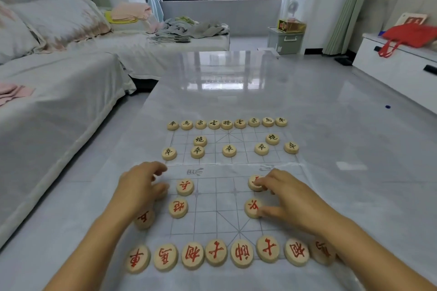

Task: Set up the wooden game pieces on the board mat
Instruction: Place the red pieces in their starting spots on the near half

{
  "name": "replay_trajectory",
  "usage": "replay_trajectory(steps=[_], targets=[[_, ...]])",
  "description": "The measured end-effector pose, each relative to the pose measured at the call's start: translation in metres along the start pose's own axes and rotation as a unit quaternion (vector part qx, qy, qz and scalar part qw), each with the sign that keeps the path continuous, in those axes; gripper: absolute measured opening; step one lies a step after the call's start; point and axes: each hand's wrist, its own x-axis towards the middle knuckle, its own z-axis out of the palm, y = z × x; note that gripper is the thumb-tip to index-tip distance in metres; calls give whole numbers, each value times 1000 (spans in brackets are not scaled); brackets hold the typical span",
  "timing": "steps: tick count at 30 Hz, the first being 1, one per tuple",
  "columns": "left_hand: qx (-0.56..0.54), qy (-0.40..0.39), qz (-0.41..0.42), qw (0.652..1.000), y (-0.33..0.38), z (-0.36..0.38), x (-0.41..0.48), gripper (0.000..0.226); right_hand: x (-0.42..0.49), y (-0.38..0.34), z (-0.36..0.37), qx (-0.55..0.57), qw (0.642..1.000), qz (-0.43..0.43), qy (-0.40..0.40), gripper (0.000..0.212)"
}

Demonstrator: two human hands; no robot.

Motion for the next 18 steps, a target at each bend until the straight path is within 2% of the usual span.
replay_trajectory(steps=[3,6,10,14,18], targets=[[-8,-10,30,999,13,4,-2,35,3,-1,6,-39,998,-24,-31,50],[-24,-28,102,994,43,15,-2,34,3,-4,13,-43,999,-22,-23,41],[8,-97,176,980,86,36,6,35,2,26,-14,8,997,70,34,34],[9,-142,181,973,117,55,17,44,6,69,-26,23,988,149,36,33],[1,-168,178,970,135,71,23,53,12,81,-13,36,987,156,0,37]])
